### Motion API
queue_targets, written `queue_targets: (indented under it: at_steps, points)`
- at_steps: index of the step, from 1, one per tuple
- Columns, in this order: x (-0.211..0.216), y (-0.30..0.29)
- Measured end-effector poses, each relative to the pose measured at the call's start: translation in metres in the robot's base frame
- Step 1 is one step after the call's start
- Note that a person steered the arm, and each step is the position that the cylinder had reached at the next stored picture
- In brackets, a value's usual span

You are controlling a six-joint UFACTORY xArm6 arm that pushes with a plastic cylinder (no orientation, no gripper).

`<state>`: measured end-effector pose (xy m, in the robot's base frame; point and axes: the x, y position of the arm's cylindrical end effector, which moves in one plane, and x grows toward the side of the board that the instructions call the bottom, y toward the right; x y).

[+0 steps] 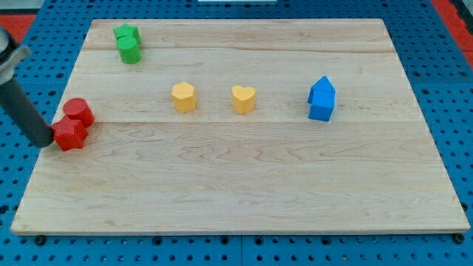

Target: Move the red blocks to the left center of the board

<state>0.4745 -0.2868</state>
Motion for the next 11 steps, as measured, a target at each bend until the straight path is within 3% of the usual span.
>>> queue_targets:
  at_steps: [1,2,3,4,6,7,8,10,11]
  points:
    - [-0.026,0.011]
    - [-0.020,-0.018]
    - [0.028,0.006]
    - [0.040,0.056]
    - [-0.004,0.067]
    - [0.042,0.043]
    - [0.034,0.017]
    - [-0.031,0.048]
    - [-0.021,0.055]
